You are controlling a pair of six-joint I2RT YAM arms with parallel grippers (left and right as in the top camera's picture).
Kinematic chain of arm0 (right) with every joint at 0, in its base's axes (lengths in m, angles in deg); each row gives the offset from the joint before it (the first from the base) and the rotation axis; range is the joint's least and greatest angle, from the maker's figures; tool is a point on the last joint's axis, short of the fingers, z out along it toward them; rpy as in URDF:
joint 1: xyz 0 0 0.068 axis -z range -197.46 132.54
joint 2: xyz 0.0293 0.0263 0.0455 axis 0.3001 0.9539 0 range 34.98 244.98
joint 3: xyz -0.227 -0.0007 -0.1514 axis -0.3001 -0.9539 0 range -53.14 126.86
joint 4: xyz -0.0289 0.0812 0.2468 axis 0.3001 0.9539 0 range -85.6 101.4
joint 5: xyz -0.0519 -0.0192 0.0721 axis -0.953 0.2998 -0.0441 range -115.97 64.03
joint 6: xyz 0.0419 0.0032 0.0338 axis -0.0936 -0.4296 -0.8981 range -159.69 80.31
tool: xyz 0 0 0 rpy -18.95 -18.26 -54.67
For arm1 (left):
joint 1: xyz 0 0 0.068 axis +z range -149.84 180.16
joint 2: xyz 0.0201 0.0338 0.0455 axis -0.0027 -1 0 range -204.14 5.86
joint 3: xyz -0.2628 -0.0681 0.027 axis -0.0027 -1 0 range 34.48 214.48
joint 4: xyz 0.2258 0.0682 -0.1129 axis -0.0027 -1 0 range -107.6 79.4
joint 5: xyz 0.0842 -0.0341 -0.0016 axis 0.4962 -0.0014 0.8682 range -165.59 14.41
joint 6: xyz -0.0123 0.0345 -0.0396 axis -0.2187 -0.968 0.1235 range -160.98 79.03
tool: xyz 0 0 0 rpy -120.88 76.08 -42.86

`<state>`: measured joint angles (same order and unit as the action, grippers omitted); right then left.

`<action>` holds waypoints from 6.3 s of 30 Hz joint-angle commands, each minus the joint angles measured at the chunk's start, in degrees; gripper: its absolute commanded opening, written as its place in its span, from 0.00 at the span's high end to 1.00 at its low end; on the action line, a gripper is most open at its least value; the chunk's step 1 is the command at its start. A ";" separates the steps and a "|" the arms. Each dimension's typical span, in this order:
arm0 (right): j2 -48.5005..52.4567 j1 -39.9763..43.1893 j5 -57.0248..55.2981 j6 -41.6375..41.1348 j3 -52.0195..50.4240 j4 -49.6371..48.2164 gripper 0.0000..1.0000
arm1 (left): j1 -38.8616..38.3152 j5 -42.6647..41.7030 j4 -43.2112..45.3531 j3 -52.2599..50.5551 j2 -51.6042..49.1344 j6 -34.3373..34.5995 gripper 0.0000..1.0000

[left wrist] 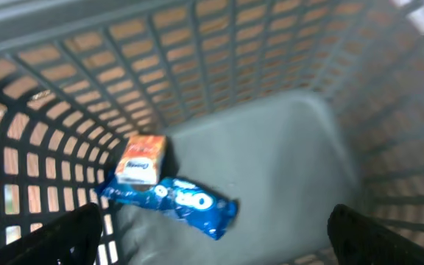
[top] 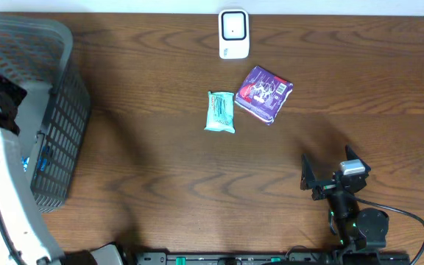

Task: Scan the item barcode
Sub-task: 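Reach the left gripper into the basket and grasp the blue Oreo pack, then lift the blue Oreo pack out and drop it beside the wipes, then reach into the basket and grasp the orange snack box with left gripper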

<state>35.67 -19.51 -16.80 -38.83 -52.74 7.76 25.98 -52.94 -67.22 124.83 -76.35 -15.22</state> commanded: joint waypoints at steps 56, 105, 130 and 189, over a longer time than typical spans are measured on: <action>-0.24 0.24 -0.04 -0.15 -0.09 0.22 0.01 | 12.61 -13.33 -9.99 -2.38 -37.18 22.80 0.93; -0.24 0.24 -0.02 -0.15 -0.09 0.22 0.01 | -49.68 -25.57 22.01 -1.31 -8.68 -21.03 0.92; -0.24 0.24 -0.02 -0.15 -0.09 0.22 0.01 | -31.58 -6.21 18.69 -1.27 2.91 -18.29 0.33; -0.24 0.24 -0.04 -0.15 -0.09 0.22 0.01 | 14.19 -3.93 5.77 -6.23 -34.60 8.20 0.37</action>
<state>35.67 -19.51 -16.80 -38.83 -52.74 7.76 39.93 -58.36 -61.43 119.45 -110.51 -7.59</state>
